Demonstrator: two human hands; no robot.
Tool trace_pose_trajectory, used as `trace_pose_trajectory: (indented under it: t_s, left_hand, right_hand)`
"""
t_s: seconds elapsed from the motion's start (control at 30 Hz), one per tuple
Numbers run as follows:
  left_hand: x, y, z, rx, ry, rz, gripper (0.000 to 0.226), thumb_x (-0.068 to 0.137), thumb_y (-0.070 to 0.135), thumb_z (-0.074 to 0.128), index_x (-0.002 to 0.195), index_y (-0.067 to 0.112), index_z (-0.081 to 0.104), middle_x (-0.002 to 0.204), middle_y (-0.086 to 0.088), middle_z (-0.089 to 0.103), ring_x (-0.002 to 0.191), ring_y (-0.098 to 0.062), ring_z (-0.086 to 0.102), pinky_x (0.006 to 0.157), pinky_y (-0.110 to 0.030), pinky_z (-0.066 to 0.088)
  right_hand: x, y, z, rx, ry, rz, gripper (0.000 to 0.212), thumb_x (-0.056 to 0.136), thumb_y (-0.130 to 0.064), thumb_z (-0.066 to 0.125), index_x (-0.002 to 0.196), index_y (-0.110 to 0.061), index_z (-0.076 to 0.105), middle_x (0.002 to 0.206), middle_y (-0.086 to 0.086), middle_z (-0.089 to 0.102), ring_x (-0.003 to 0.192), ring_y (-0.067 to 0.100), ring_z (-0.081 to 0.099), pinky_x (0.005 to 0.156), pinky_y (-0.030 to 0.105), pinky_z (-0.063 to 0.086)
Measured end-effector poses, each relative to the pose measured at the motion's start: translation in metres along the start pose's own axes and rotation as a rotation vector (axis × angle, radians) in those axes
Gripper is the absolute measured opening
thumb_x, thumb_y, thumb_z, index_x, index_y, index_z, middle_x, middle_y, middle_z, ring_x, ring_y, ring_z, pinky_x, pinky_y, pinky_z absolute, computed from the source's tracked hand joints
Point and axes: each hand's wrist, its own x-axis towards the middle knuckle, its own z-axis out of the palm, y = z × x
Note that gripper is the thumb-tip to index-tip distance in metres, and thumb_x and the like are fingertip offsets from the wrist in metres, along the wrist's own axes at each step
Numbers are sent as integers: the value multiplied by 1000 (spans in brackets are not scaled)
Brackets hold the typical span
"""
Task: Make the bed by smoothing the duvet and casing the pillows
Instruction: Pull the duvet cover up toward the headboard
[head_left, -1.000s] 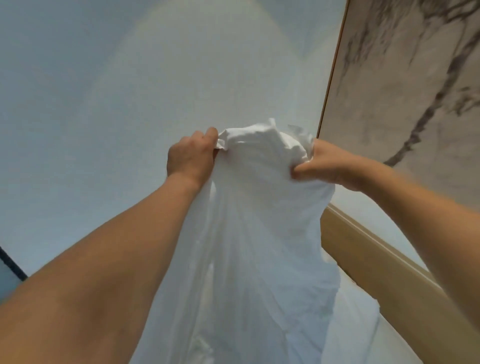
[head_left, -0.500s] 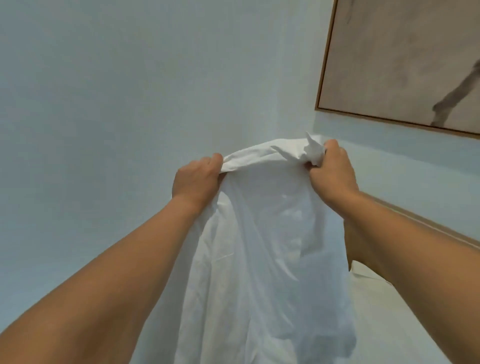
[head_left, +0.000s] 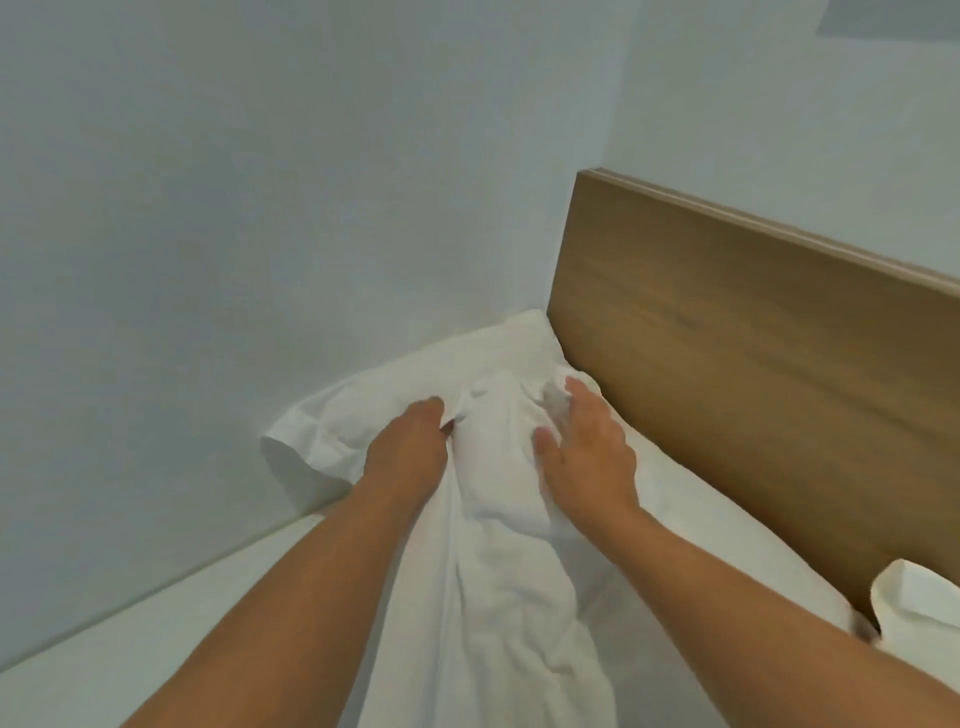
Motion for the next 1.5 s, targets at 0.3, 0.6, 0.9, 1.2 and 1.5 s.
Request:
trace_pose_trajectory:
  t_s: [0.3,0.6,0.9,1.2,1.5]
  left_hand:
    - [66,-122,180,134,-111,-23,26,99,32,45,110,17,62,114,-8,67,103,-28,62,78,-29,41]
    - [64,-129,182,-58,-25,-76,28,99,30,44,91,14,65,86,0,68,81,-20,62,66,-29,40]
    - [60,-135,181,-187,28,-114,24,98,24,50,83,12,63,77,2,65,73,-15,58,59,-20,38]
    - [-55,-88,100,-343,-245,-737,79,74,73,57,130,18,50,122,2,59,106,-20,59,79,-31,44]
    - [57,-87,-20,774,162,-27,25,79,35,69,76,18,50,73,-12,64,67,-35,63,54,-31,29]
  right_hand:
    - [52,55,260,-2,220,-107,65,83,-58,41,142,-32,32,131,9,42,113,32,40,96,45,25]
    - [59,58,266,78,273,-104,58,82,-52,38,136,-33,28,124,10,46,109,31,43,92,44,27]
    - [56,62,268,143,312,-115,58,85,-51,39,138,-30,28,125,12,46,111,31,43,94,45,29]
    - [55,64,265,118,253,-117,61,83,-44,42,138,-24,29,127,21,46,114,37,43,99,50,27]
    - [55,61,265,101,194,-74,60,83,-41,41,139,-23,29,129,23,45,112,37,41,98,50,27]
